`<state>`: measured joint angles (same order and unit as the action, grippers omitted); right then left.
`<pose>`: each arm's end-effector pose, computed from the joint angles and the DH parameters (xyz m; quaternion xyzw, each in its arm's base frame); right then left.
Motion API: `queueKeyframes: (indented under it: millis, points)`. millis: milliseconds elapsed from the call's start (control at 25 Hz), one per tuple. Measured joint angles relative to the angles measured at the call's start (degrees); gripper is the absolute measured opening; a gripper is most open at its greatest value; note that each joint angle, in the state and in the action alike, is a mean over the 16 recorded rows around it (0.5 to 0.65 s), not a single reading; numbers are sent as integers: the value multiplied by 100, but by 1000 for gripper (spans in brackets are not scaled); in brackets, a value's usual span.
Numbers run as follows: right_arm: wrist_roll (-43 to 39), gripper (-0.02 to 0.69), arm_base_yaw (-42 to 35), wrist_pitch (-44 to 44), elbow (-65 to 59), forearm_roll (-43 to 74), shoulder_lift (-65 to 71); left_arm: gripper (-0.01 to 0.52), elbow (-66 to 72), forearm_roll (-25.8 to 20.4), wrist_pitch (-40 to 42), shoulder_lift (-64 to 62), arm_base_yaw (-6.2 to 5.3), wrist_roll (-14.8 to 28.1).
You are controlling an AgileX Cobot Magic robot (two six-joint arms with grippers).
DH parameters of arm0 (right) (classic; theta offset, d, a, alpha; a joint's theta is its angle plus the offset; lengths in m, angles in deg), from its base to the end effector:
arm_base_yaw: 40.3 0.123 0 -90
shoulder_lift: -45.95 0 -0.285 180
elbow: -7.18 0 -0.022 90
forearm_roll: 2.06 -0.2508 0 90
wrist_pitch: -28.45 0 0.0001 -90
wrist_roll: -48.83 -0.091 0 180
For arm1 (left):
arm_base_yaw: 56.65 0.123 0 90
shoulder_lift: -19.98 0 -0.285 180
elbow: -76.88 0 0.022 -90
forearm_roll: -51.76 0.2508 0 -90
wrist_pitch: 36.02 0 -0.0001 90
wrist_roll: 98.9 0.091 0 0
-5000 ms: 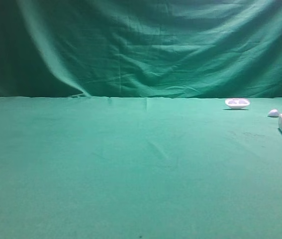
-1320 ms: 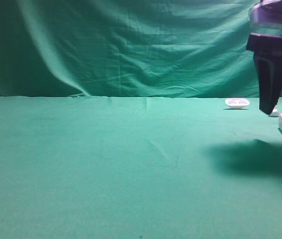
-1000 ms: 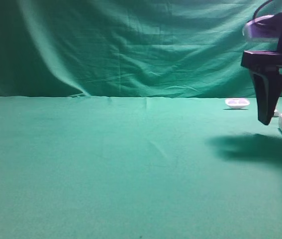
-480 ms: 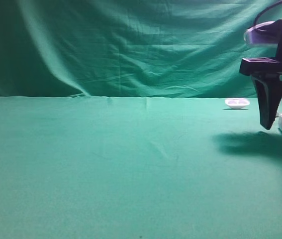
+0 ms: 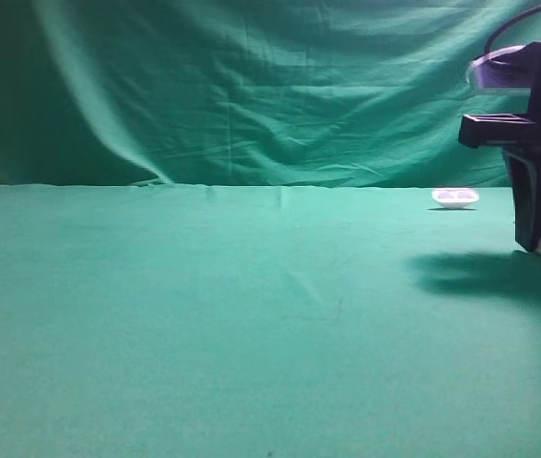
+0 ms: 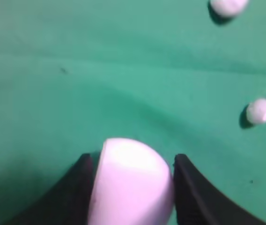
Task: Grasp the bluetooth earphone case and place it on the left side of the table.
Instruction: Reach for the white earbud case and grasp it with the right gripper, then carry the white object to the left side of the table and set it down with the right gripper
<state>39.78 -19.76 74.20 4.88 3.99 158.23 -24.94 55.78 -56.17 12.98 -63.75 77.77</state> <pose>0.3545 0.1255 0.2170 -0.1282 0.9760 0.0015 0.1760 0.0528 -0.0044 0.1767 0.0450 0.7936 -0.0256 0.6063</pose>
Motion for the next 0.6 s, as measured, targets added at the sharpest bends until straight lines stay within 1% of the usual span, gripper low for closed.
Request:
queueKeyframes:
  millis: [280,440,600]
  points:
    - [200,315,1117,249,2062,-55,487,0,0,0,0,0,0,0]
    - [323,315,1842,84,3175,-78,1073,0,0,0,0,0,0,0]
    - [411,315,2454,-243,3978,-97,1811,0,0,0,0,0,0,0]
